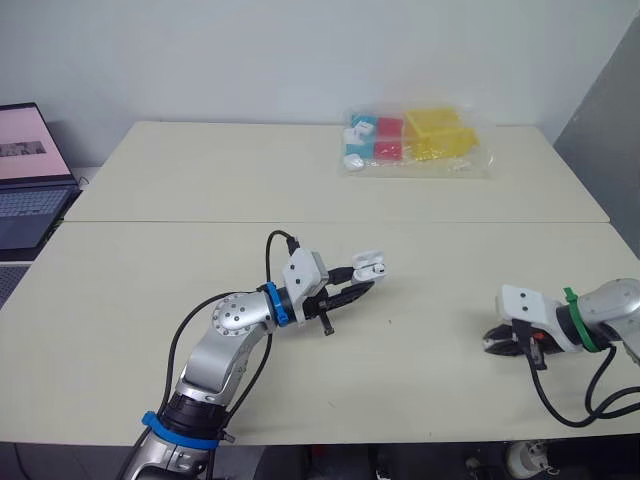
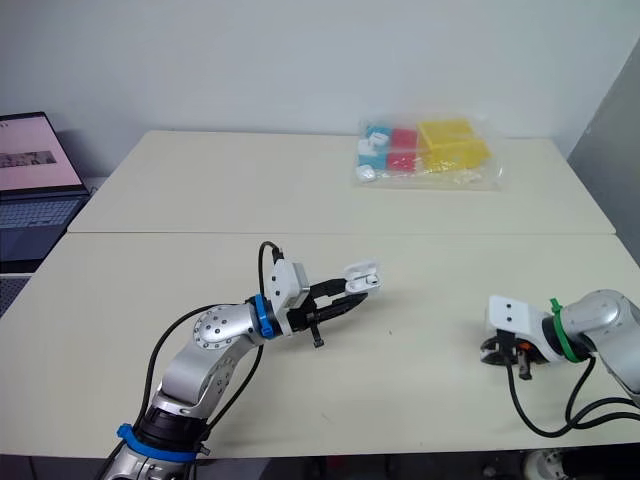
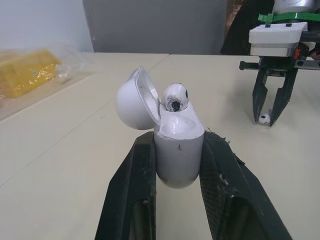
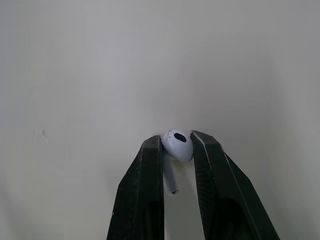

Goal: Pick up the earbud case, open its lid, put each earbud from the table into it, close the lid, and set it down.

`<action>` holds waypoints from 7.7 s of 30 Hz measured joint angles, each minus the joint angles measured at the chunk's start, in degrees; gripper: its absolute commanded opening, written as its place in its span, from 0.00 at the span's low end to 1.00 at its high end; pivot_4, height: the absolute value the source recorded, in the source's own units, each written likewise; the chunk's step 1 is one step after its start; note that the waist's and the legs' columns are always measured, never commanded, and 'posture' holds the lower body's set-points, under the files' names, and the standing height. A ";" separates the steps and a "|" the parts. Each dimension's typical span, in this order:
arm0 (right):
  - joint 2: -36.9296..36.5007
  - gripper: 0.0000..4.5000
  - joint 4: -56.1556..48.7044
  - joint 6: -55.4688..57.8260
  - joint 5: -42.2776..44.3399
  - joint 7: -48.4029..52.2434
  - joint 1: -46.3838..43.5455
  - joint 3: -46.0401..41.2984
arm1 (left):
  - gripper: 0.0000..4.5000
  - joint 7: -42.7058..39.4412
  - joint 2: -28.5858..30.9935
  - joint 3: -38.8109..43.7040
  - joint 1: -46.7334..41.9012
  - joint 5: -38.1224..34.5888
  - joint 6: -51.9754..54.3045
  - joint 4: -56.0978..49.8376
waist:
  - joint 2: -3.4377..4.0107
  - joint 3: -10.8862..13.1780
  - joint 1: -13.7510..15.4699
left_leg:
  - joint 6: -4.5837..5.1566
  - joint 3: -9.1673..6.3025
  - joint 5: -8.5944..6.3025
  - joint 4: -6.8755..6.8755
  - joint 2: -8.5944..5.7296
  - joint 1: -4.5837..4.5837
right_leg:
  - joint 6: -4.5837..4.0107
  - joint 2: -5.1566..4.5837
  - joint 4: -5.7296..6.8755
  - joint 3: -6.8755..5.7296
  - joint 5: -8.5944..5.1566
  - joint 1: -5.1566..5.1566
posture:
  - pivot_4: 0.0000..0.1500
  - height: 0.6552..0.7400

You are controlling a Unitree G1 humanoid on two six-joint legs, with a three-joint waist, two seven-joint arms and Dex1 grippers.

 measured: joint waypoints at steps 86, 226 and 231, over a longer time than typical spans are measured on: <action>-0.69 0.10 -16.85 31.76 -4.72 -0.96 -14.85 4.40 | 0.18 3.33 -6.00 -2.24 0.63 3.16 -4.29 5.53 | 0.08 0.03 0.06 | -0.01 -0.04 0.00 0.05 0.00 0.03 | 0.02 -0.06 0.04 -0.02 0.02 0.05 | 1.00 1.00; 18.05 0.00 -8.39 31.59 14.14 -4.09 -39.84 5.13 | 0.18 -1.43 -6.05 -2.85 -7.36 -0.47 -1.11 6.54 | 0.06 0.02 0.12 | 0.01 -0.19 0.00 -0.02 0.03 -0.14 | -0.04 -0.06 0.03 0.01 0.01 -0.06 | 1.00 1.00; 17.43 0.00 -10.14 29.90 12.58 -5.30 -36.10 3.80 | 0.18 -1.28 -6.11 -2.99 -7.04 -0.43 1.00 6.75 | 0.06 0.03 0.13 | 0.01 -0.10 0.00 0.00 0.00 -0.14 | -0.03 -0.07 0.03 0.00 0.01 -0.07 | 1.00 1.00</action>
